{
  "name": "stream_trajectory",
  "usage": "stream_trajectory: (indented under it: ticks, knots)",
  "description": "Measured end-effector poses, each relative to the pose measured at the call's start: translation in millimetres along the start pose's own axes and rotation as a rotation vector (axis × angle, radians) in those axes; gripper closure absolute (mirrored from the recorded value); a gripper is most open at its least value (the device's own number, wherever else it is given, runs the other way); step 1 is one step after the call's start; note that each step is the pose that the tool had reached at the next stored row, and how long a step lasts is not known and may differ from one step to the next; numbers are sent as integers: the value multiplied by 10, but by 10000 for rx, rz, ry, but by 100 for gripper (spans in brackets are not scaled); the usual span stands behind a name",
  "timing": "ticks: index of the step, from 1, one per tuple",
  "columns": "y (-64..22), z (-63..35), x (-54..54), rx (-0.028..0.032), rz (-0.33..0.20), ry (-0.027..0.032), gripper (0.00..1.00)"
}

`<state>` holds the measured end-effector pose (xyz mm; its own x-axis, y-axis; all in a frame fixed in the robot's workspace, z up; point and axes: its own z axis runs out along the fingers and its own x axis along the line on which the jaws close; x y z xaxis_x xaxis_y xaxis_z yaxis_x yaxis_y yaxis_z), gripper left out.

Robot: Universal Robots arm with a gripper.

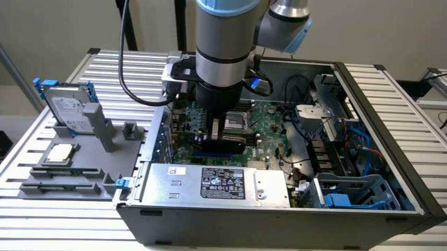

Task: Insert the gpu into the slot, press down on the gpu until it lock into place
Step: 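Insert the gpu into the slot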

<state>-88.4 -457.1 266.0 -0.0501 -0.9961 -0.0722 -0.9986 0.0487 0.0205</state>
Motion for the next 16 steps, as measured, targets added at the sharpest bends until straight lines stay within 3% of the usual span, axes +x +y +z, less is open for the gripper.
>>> stream_trajectory:
  ticks: [16]
  knots:
    - [0,44,1,-7,-84,2,74]
